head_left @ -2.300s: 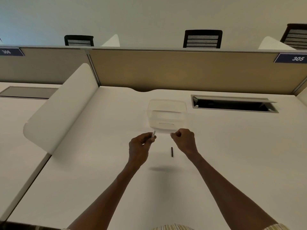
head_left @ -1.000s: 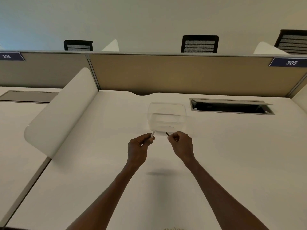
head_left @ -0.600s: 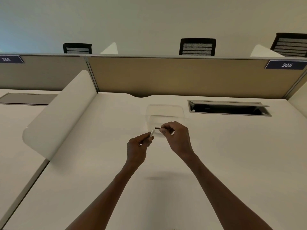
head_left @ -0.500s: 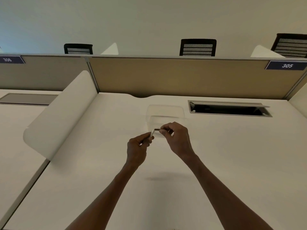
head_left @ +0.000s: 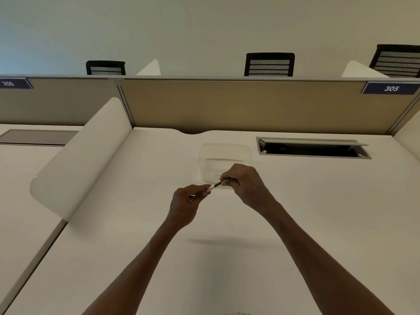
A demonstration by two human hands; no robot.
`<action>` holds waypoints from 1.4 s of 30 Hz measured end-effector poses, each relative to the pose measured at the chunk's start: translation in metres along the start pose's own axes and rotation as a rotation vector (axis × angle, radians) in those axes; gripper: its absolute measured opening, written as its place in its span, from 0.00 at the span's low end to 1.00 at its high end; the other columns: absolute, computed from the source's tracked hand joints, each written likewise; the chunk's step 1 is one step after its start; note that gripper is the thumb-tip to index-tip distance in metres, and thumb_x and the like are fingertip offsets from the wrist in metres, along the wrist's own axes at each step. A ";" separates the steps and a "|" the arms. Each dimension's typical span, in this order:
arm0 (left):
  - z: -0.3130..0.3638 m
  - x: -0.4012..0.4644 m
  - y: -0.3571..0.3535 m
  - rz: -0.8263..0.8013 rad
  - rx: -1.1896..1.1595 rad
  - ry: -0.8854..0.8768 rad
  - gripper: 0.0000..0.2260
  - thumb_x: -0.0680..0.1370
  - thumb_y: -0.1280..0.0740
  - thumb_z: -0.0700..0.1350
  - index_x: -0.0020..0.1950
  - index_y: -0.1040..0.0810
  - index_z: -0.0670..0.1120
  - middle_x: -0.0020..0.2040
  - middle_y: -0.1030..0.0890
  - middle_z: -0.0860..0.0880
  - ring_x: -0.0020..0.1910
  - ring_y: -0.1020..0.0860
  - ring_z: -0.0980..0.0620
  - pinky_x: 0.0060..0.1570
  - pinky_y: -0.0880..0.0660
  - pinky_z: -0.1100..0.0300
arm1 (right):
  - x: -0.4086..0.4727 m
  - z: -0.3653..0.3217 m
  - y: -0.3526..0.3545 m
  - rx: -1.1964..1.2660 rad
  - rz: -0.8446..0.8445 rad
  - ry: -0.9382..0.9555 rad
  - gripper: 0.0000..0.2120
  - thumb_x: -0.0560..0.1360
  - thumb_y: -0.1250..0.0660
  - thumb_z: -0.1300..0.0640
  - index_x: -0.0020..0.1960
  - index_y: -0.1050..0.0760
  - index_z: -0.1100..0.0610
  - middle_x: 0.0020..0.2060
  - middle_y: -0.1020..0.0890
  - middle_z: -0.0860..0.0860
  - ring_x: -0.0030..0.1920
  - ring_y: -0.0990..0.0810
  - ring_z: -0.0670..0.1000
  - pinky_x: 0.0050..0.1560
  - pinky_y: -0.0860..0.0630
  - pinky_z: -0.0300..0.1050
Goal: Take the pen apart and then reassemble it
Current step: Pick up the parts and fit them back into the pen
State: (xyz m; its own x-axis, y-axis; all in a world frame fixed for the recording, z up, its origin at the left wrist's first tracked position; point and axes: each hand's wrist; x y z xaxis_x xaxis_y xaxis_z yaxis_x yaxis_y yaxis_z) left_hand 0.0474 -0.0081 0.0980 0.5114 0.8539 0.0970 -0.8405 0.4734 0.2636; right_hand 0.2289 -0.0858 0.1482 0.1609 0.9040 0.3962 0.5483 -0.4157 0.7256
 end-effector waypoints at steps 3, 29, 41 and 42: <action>0.002 -0.001 0.002 -0.035 0.010 0.015 0.08 0.77 0.29 0.40 0.53 0.15 0.49 0.45 0.14 0.55 0.50 0.17 0.59 0.47 0.25 0.70 | -0.001 -0.001 0.000 -0.001 0.001 0.009 0.04 0.73 0.29 0.65 0.47 0.16 0.61 0.37 0.19 0.57 0.39 0.21 0.55 0.41 0.23 0.52; 0.014 -0.005 0.008 -0.150 -0.061 0.010 0.10 0.80 0.33 0.43 0.52 0.16 0.58 0.44 0.14 0.51 0.39 0.23 0.56 0.43 0.26 0.62 | -0.003 -0.014 0.006 -0.011 0.034 0.018 0.06 0.74 0.31 0.68 0.47 0.17 0.62 0.38 0.20 0.57 0.40 0.22 0.55 0.41 0.24 0.51; 0.013 -0.004 0.009 -0.155 -0.054 -0.019 0.16 0.79 0.32 0.43 0.49 0.17 0.66 0.44 0.14 0.52 0.39 0.22 0.58 0.44 0.25 0.65 | -0.002 -0.011 0.000 -0.033 0.044 -0.032 0.07 0.76 0.34 0.68 0.48 0.17 0.63 0.36 0.21 0.58 0.40 0.23 0.57 0.40 0.25 0.51; 0.013 -0.004 0.010 -0.153 -0.052 -0.020 0.16 0.79 0.32 0.43 0.49 0.17 0.66 0.44 0.14 0.53 0.39 0.22 0.58 0.44 0.25 0.65 | -0.002 -0.011 0.000 -0.033 0.048 -0.036 0.07 0.76 0.35 0.68 0.47 0.17 0.63 0.36 0.21 0.58 0.39 0.23 0.57 0.40 0.25 0.51</action>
State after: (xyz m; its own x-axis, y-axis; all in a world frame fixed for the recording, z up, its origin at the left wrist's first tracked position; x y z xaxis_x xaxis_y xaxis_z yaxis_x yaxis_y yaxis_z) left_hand 0.0398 -0.0095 0.1124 0.6375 0.7664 0.0789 -0.7601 0.6090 0.2267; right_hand 0.2192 -0.0884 0.1535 0.2162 0.8856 0.4110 0.5117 -0.4613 0.7249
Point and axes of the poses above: each hand's wrist, its own x-axis towards the middle knuckle, its own y-axis out of the back of the hand, z = x × y
